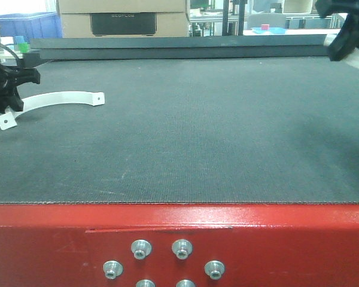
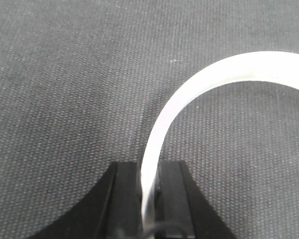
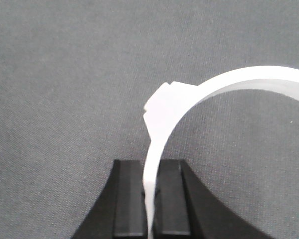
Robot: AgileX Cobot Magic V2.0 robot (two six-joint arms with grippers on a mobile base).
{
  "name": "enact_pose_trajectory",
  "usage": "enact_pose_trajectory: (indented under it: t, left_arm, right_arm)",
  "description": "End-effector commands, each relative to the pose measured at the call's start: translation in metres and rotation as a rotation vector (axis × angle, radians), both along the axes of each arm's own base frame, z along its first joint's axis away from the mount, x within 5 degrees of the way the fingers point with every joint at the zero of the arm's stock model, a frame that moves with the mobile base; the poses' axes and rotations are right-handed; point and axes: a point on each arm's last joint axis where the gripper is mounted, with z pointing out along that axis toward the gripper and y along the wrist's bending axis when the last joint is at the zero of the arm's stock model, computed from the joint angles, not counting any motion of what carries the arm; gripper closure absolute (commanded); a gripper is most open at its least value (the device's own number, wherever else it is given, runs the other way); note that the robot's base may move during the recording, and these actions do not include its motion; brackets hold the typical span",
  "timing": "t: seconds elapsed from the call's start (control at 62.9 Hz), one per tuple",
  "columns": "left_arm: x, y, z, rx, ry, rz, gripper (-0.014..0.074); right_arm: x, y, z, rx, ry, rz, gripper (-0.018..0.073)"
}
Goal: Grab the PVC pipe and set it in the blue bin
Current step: 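Close the left gripper on the end of the other white clamp, then lift both held clamps up off the table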
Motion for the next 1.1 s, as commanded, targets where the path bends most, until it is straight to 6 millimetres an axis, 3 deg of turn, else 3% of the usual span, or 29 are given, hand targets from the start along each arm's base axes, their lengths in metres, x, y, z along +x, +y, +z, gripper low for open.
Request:
enact_pose_trajectory:
  t: [0.0,0.286,0.589,0.843,1.082]
  left_arm:
    - [-0.004,-0.003,0.005,-0.006,0.031,-0.01,0.0707]
    - [-0.016,-0.004,0.06,0.002,-0.089,-0.012,0.0707]
    - [-0.049,-0.013,0.119,0.009,-0.225,-0.028,0.0707]
    - [-0.092,-0.023,0.167,0.009,-0.343,-0.05,0.0707]
    - [-0.146,-0.023,0.179,0.012,-0.424,-0.04,0.0707]
  right_arm:
    - [-0.005,0.0,0.015,0.002,-0.066,0.0,0.0728]
    - [-0.021,-0.001,0.041,0.011,-0.168,-0.005,0.0728]
    - [-0.044,-0.001,0.066,0.037,-0.248,-0.005,0.0728]
    - [-0.072,-0.002,0.091,0.053,-0.336,-0.001,0.0728]
    - [-0.1,-0.002,0.106,0.056,-0.363,0.017,0.0728]
